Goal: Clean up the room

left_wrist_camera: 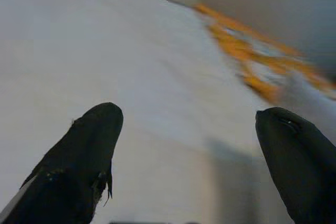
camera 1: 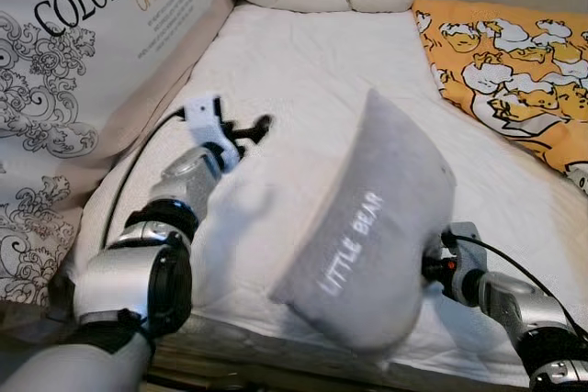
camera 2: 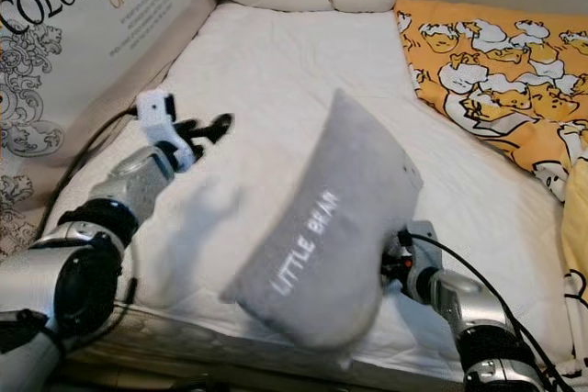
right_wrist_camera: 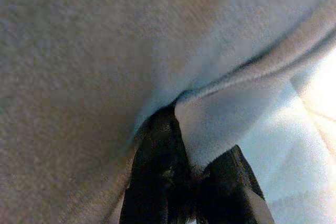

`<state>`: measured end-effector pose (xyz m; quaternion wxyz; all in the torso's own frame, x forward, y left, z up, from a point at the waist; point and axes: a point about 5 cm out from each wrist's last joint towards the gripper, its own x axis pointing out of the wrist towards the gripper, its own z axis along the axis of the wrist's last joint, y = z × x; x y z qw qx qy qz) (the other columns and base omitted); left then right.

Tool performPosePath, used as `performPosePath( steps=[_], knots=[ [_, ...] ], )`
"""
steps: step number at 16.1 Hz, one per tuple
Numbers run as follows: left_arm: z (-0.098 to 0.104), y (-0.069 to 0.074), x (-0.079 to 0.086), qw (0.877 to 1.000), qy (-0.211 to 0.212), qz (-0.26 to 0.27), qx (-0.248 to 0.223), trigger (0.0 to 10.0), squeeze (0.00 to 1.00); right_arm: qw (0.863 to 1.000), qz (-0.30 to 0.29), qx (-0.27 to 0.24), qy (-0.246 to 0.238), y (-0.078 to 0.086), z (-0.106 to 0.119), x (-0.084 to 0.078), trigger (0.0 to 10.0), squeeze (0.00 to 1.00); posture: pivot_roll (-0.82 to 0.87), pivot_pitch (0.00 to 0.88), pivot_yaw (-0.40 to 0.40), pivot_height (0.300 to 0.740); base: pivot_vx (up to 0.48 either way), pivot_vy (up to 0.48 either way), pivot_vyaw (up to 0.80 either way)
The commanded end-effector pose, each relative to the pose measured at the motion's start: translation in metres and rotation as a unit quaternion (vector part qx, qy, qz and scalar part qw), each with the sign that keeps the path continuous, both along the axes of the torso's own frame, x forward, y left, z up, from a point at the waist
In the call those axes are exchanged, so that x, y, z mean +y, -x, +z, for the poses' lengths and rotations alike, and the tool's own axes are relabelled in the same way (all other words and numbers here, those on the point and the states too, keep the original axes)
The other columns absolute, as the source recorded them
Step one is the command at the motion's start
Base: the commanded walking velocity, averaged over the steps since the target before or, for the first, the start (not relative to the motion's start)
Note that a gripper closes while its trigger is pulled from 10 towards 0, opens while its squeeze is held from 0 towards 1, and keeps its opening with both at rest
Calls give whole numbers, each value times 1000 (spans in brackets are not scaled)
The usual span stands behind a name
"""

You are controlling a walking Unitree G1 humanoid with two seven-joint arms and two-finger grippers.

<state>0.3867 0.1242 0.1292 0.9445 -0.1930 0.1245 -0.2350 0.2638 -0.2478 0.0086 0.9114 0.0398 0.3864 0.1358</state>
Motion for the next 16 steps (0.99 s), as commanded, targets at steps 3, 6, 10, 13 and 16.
performPosePath(
  steps=[3, 6, 10, 13, 16],
  knots=[
    [-34, 28, -49, 987, 19, -148, 54, 10000, 1000, 1000, 0, -13, 3, -7, 7, 6, 0, 0, -208, 0, 51, 740, 0, 0, 0],
    [-47, 42, -56, 970, 45, -222, 87, 10000, 1000, 1000, 2, -18, 4, -9, 8, 9, 0, 0, -200, 0, 59, 740, 0, 0, 0],
    [-66, 59, -56, 953, 11, -283, 108, 10000, 1000, 1000, 2, -23, 2, -12, 10, 13, 0, 0, -189, 0, 58, 740, 0, 0, 0],
    [-61, 65, -62, 933, 73, -331, 121, 10000, 1000, 1000, 3, -29, 2, -17, 13, 16, 0, 0, -183, 0, 61, 740, 0, 0, 0],
    [-76, 74, -66, 928, -35, -358, 95, 10000, 1000, 998, 17, -55, 2, -27, 21, 29, 0, 0, -166, 0, 67, 740, 0, 0, 0]
  ],
)
